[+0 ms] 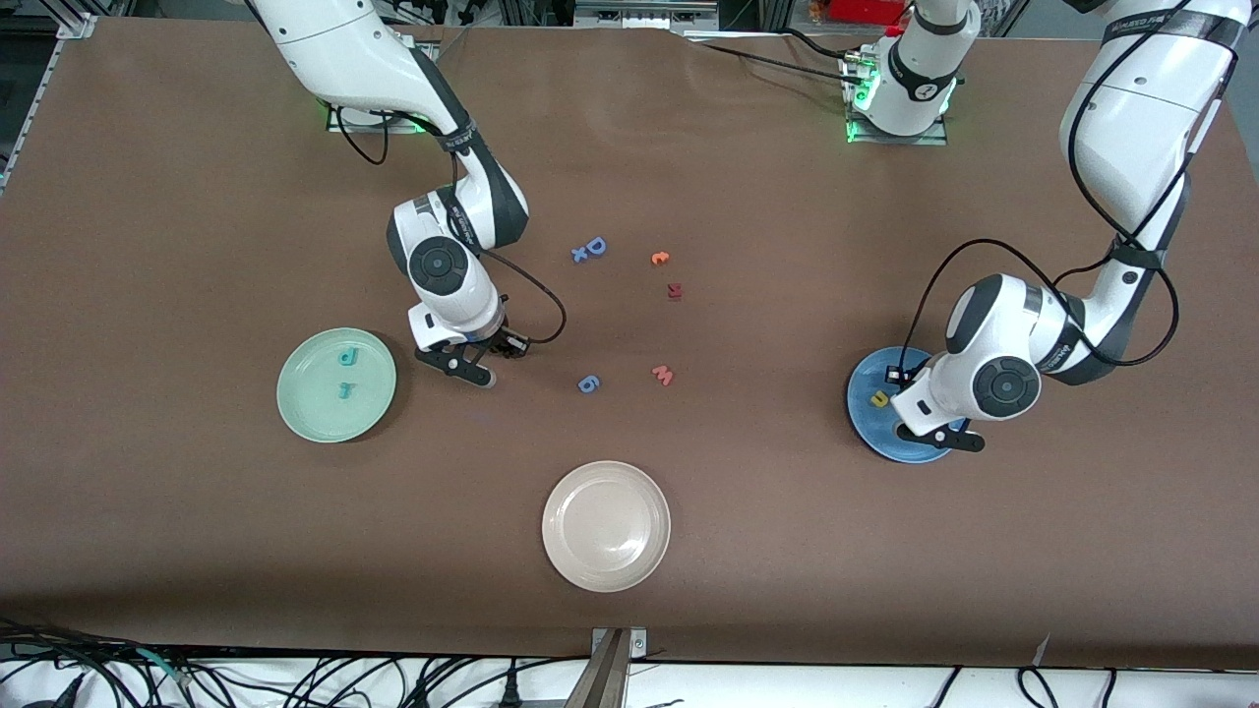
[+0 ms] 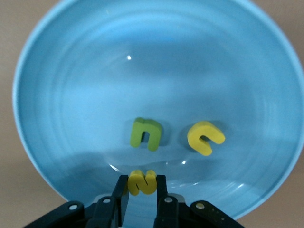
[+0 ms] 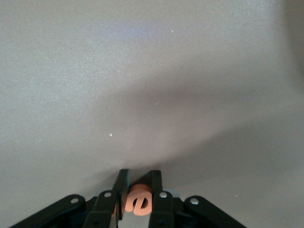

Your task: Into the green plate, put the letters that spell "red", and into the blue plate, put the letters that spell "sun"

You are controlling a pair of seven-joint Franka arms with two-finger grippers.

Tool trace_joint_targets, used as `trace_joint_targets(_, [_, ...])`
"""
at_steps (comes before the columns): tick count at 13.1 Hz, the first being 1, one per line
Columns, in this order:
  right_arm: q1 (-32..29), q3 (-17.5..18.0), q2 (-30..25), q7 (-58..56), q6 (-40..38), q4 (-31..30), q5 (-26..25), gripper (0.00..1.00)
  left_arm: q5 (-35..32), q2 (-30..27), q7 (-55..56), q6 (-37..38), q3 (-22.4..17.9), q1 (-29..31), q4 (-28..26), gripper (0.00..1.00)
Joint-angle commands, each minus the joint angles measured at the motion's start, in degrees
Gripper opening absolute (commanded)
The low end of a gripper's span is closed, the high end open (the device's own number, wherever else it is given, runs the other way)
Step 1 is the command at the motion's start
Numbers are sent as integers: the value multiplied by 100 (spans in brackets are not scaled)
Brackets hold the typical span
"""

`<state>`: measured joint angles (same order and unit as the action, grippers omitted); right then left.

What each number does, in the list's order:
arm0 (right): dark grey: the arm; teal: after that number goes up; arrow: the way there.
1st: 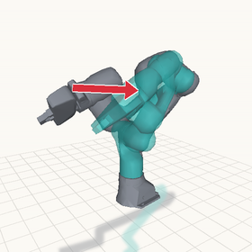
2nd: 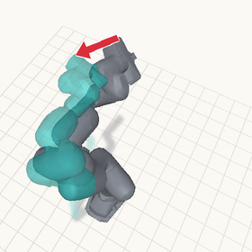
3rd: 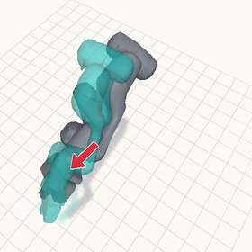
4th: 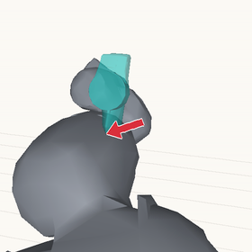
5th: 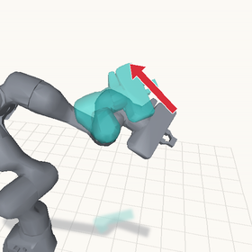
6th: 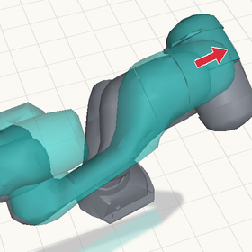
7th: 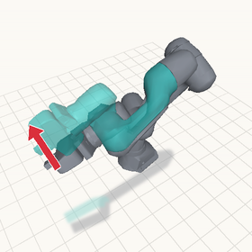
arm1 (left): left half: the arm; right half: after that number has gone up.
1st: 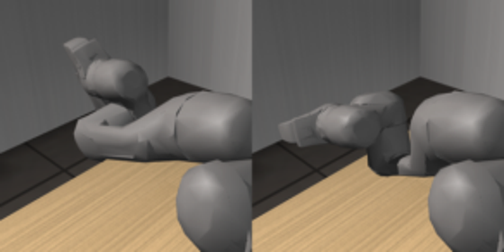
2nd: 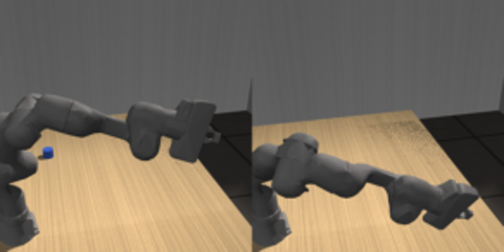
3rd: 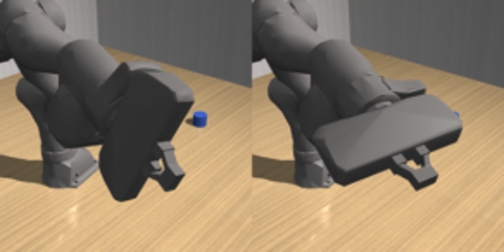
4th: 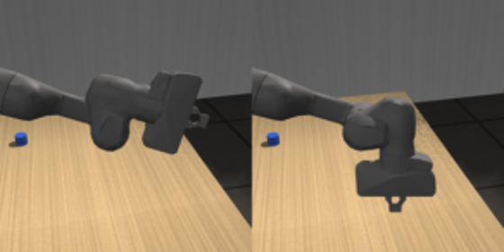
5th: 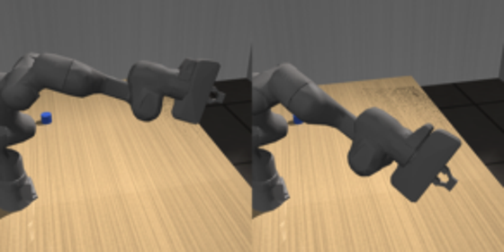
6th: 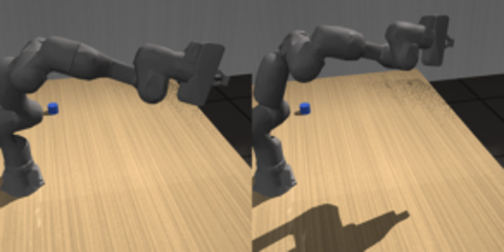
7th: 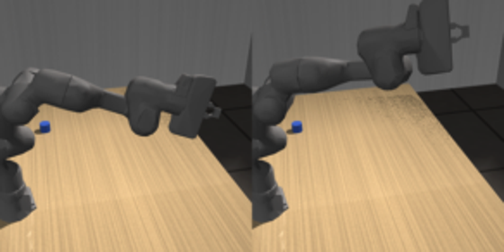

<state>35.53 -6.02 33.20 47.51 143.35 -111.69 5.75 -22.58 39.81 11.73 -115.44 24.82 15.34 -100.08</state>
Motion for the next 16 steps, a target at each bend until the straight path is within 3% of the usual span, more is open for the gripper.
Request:
trace_joint_targets(1, [15,-13,-68,-49,-183,-82,66,17,-194,-131,-31,-66,84,127,-126,99])
trace_joint_targets(4, [15,-14,-68,-40,-536,121,66,17,-107,-454,-4,83,128,127,-29,100])
trace_joint_targets(7, [15,-14,-68,-5,-545,121,66,17,261,-1009,22,608,443,109,276,100])
trace_joint_targets(9, [15,-5,-86,65,-545,130,66,17,735,-1098,48,1380,680,39,1117,100])
trace_joint_targets(11, [15,109,-173,249,-553,130,66,18,781,-1098,57,2285,804,-84,1936,100])
trace_joint_targets(13, [24,171,-261,530,-667,138,66,34,764,-1150,57,2841,936,-84,2368,100])
trace_joint_targets(16, [33,382,-358,830,-720,77,66,59,772,-1764,31,3107,910,-14,2528,100])
